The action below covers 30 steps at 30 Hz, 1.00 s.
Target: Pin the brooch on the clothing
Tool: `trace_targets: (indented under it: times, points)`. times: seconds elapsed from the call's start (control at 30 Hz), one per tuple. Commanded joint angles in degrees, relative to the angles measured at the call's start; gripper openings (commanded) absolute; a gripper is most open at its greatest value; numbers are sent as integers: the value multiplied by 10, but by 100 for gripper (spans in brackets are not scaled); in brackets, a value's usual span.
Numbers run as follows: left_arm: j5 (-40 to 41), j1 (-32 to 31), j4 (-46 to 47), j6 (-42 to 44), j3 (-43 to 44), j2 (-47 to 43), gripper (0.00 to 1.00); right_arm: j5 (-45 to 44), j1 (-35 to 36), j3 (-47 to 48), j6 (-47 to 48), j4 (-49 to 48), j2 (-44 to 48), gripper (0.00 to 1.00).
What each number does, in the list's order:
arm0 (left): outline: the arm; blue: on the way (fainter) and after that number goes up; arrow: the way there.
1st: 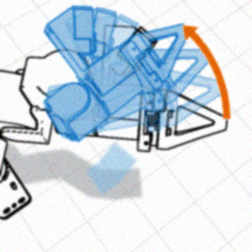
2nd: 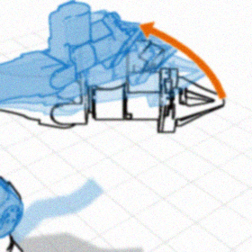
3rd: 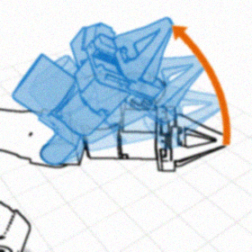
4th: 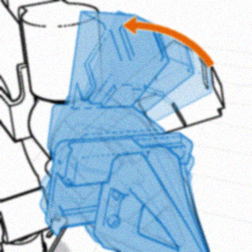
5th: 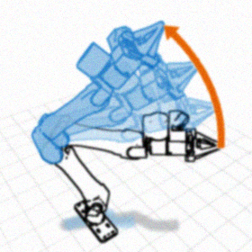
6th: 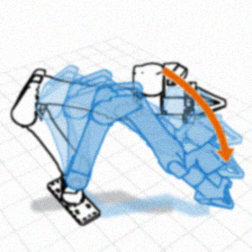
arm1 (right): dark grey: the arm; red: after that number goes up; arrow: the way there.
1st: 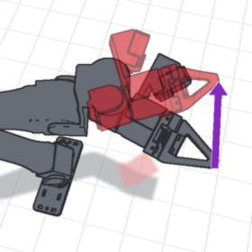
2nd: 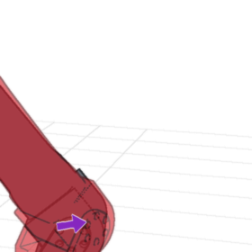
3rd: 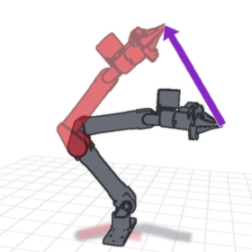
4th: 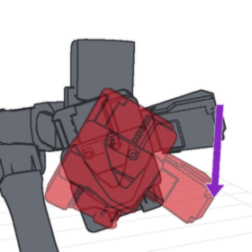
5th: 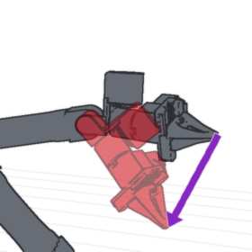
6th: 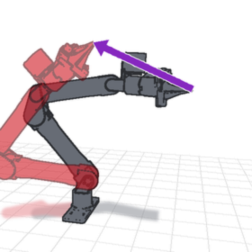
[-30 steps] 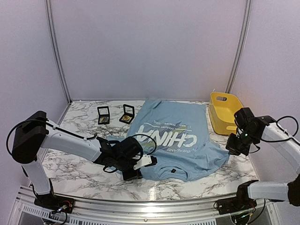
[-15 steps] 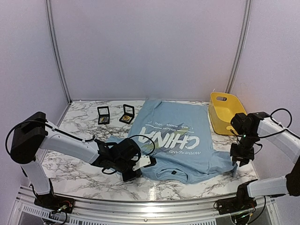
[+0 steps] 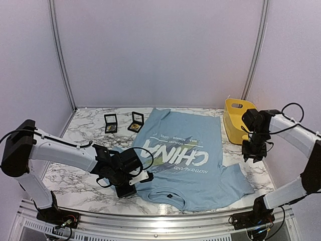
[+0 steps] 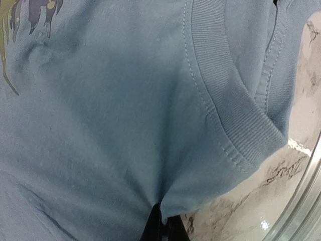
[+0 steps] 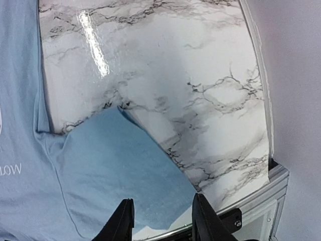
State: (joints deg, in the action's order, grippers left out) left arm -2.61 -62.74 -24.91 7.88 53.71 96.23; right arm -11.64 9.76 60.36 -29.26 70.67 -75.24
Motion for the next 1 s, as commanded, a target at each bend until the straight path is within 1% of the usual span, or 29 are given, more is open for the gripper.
trace_targets:
  times: [0.0, 0.07, 0.2, 0.3, 0.43, 0.47, 0.53, 0.63, 0.67, 0.73, 0.8, 0.87, 0.9, 0.93, 0.97]
  points:
    - [-17, 2, -95, -16, 13, -16, 0, 15, 4, -46, 11, -125, -45, 32]
    - [-21, 2, -99, -16, 20, -4, 0, 26, 4, -64, 8, -169, -70, 30]
    - [-23, 2, -107, -13, 29, 16, 0, 41, 4, -84, 8, -225, -102, 30]
    - [-22, 2, -108, -14, 31, 23, 0, 45, 13, -86, 3, -236, -109, 30]
    - [-43, 2, -108, -12, 39, 23, 1, -15, 64, -58, -21, -204, -112, 23]
    - [-50, 2, -110, -9, 40, 20, 6, -23, 80, -50, -29, -196, -114, 20]
    - [-62, 2, -122, -2, 47, 9, 22, -15, 102, -42, -37, -197, -120, 15]
    - [-66, 2, -153, 10, 69, -27, 43, 21, 126, -44, -49, -220, -129, 2]
    - [-64, 3, -159, 11, 76, -45, 51, 26, 135, -44, -55, -228, -131, 0]
    - [-60, 9, -160, 8, 90, -80, 59, 35, 159, -40, -70, -241, -132, 0]
    - [-66, 21, -145, 3, 100, -103, 61, 45, 191, -31, -88, -253, -136, 0]
    - [-54, 44, -118, -12, 95, -105, 60, 49, 232, -18, -98, -261, -145, 0]
    - [-33, 58, -104, -26, 92, -96, 56, 56, 264, -8, -94, -270, -151, 0]
    - [-20, 73, -95, -41, 90, -82, 52, 64, 281, 3, -85, -278, -157, 0]
    - [-15, 88, -88, -53, 88, -66, 46, 72, 318, 14, -75, -289, -163, 0]
